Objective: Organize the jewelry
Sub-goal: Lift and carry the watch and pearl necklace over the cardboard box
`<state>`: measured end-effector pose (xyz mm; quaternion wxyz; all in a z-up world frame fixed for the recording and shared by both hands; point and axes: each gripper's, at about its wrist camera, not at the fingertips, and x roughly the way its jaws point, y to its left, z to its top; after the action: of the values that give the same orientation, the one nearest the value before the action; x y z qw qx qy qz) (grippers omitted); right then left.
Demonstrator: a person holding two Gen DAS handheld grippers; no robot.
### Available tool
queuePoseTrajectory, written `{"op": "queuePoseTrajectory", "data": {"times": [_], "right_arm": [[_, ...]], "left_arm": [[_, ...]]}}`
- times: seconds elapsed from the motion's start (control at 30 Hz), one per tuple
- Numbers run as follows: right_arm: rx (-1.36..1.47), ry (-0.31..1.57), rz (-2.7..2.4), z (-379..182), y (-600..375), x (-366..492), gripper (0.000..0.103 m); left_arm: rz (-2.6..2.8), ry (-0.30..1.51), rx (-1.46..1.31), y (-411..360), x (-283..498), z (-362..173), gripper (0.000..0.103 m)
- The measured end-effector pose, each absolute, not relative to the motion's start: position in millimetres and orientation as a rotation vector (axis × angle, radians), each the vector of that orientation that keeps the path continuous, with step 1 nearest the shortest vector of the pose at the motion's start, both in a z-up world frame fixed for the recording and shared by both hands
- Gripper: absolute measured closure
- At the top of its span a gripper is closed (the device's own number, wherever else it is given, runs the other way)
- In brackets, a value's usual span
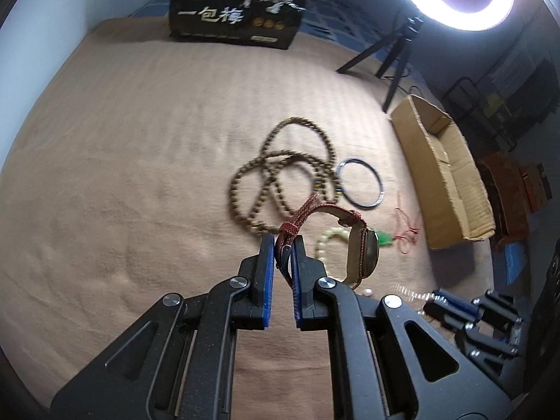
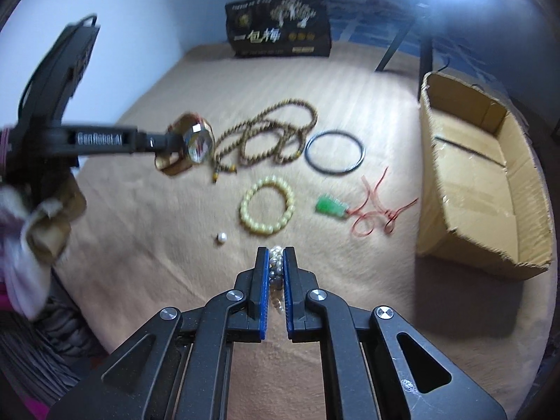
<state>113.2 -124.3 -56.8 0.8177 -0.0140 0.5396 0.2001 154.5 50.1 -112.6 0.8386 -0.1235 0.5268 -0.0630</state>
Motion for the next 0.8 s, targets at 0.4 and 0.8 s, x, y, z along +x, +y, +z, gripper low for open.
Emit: {"op": "queuePoseTrajectory", "data": {"times": [0.4,0.8], "right_arm": [[0.013,1.009,0.344,-12.9,-161.2,135.7,0.097],[0.077,0.940,0.202,6.6,-216.0,158.8,0.097]], "left_arm": [[-0.193,1.064,-0.218,13.5,157.6,-94.6,0.096],[-0.295,1.024,-0.160,-42.2,171.5,-78.4,0.096]]}}
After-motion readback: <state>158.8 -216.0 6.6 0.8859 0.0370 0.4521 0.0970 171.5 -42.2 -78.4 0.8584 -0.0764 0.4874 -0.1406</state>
